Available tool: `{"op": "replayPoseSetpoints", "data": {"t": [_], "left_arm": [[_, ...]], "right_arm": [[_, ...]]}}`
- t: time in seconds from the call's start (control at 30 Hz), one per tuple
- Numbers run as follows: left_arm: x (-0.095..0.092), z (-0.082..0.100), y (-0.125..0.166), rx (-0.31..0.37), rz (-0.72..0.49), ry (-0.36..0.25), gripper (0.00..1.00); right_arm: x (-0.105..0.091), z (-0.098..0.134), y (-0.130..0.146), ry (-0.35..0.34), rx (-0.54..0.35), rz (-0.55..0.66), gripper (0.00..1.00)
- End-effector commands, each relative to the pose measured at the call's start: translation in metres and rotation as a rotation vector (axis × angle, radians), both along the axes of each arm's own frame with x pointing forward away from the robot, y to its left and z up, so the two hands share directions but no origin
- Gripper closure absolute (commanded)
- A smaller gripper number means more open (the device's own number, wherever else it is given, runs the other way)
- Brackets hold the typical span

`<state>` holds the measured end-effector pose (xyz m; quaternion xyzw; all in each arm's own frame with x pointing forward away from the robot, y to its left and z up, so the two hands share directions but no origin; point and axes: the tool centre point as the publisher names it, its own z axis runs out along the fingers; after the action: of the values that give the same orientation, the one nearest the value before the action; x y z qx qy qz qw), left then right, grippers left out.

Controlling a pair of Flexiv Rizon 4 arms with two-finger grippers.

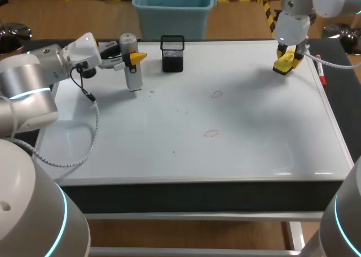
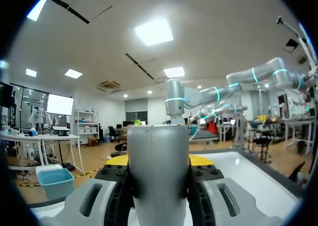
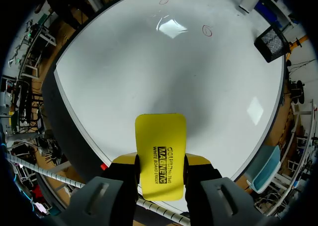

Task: Pick up the inspection probe, press it on each red-marked spot on the whiteboard one by one, put down the probe, pick up the eraser, and wipe off all the red marks.

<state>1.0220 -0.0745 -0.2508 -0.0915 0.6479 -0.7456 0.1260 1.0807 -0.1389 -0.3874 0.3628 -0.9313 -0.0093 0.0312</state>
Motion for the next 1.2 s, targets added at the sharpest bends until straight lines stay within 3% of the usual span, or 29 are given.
{"op": "replayPoseSetpoints", "data": {"t": [0.03,0.23,0.67,1.0,1.2], "left_arm": [[0.001,0.001,0.0,-0.001,-0.003,-0.001,1.0],[0.001,0.001,0.0,-0.001,-0.003,-0.001,1.0],[0.001,0.001,0.0,-0.001,-0.003,-0.001,1.0],[0.001,0.001,0.0,-0.001,-0.003,-0.001,1.0],[0.001,0.001,0.0,-0.001,-0.003,-0.001,1.0]], "right_arm": [[0.0,0.001,0.0,0.001,-0.004,0.002,1.0],[-0.02,0.009,0.027,-0.016,-0.02,0.123,1.0],[-0.096,0.015,0.124,-0.027,0.005,0.456,1.0],[-0.117,0.013,0.175,-0.033,0.017,0.604,1.0],[-0.121,0.009,0.201,-0.026,0.029,0.662,1.0]]}}
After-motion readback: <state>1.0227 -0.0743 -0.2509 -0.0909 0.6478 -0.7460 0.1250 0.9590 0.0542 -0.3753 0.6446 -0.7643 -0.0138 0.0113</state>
